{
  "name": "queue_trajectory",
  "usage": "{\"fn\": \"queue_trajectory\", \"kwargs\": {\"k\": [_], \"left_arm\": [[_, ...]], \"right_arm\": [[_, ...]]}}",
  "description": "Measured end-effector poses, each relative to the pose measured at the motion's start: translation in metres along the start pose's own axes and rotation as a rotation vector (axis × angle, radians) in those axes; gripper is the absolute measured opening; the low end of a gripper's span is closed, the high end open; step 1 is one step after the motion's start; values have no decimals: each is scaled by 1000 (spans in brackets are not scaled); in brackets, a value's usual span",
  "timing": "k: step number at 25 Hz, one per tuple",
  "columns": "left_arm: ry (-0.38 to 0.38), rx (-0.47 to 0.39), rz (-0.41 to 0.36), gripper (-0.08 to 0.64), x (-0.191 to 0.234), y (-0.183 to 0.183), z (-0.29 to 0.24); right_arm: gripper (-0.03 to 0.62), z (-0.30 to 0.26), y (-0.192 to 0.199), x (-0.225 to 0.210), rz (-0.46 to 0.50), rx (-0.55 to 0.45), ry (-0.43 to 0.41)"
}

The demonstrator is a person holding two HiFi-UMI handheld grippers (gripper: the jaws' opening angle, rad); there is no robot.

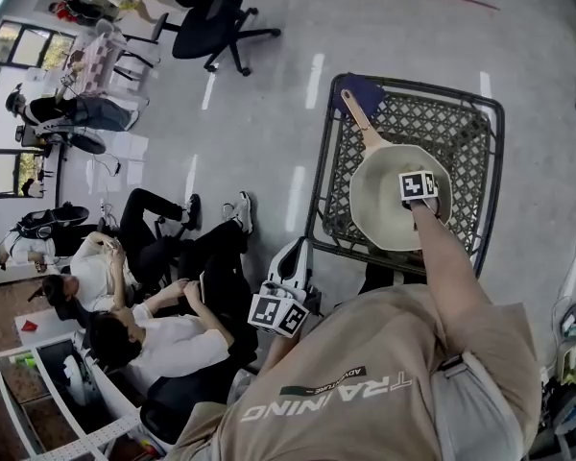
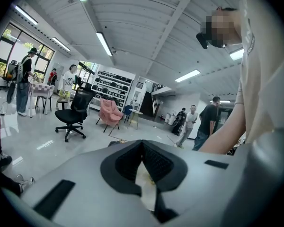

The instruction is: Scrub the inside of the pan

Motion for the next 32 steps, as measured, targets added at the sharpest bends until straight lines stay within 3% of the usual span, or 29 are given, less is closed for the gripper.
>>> {"fn": "queue_trajectory", "kwargs": {"k": [7,10,13,21,26,32], "left_arm": [[-17,-15,23,17,2,7,9],[-23,-27,33,17,2,11,11],[-27,-31,41,17,3,14,12],[-33,2,37,17,3,11,17],[-46,20,-1,17,4,8,22],[-44,30,-9,18,3,8,26]], "right_arm": [[95,2,8,-7,45,67,74],[95,7,9,-9,35,42,77],[94,19,9,-3,26,-9,23],[94,18,2,71,138,-145,-280],[94,12,2,103,129,-128,-347],[94,0,8,103,71,-69,-321]]}}
Point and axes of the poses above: the fingertips, and each gripper's own axes: z backward along the fingers, x to its left, y out of its underside, the point moved 9 cm from there along z, backward along the fingers, and after that the axes turned 2 degrees about y, right-handed, at the moved point
